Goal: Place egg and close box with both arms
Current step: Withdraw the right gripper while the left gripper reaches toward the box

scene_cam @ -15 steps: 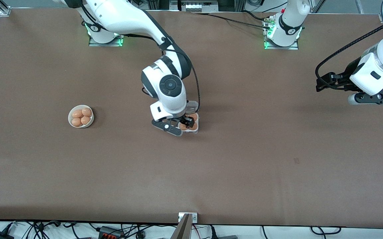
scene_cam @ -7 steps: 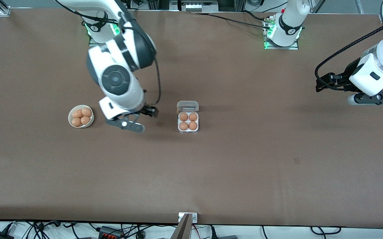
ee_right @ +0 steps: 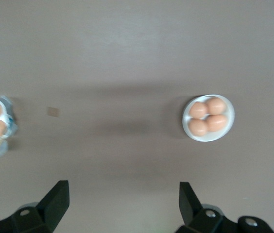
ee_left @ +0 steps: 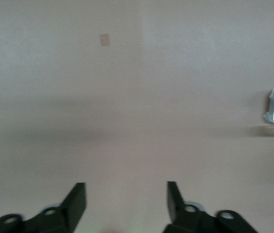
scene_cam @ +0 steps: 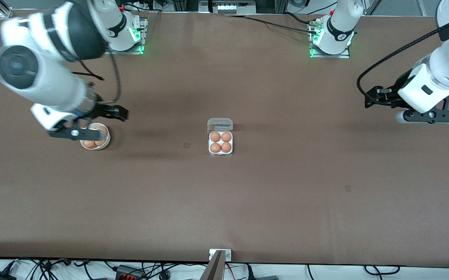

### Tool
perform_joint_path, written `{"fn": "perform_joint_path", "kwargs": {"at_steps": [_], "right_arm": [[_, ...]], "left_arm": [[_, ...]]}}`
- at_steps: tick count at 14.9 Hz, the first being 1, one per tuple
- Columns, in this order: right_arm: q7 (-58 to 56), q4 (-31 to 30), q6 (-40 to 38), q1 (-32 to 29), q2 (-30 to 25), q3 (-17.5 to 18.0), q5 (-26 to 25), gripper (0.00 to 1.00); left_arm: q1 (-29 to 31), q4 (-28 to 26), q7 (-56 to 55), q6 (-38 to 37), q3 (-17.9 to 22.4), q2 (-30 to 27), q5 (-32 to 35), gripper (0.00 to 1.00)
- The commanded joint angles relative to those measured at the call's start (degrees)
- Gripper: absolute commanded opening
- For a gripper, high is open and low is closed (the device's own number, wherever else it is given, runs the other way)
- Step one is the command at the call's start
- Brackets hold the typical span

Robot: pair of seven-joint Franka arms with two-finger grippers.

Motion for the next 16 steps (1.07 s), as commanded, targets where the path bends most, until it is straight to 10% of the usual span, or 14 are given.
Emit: {"fn": "perform_joint_path", "kwargs": {"at_steps": [1,4,9,16], "right_arm": [[-7.9,-5.5,-1.0,-5.7,-5.9,1.1,0.0,1.0],[-17.4,-7.2,-0.8,-12.1,-9.8,1.0,0.0,1.0],[-20.6,-21.0,8.9,-19.2,-19.1,1.5,-0.2,1.0],[-20.7,-14.5,4.1,-21.1,-15.8,2.9,-3.6,1.0]], "left_arm": [[-0.7,1.1,0.5,-1.1,-1.2,1.2,-1.2,0.63],[-1.9,2.0,-0.2,-1.7,-1.9,3.1,-4.8,0.48],[-3.4,2.1,-2.4,-0.9,-2.0,8.9,-15.9,0.67],[-16.5,4.4,-12.5,10.5,-1.9,18.8,-20.1,0.61]]}}
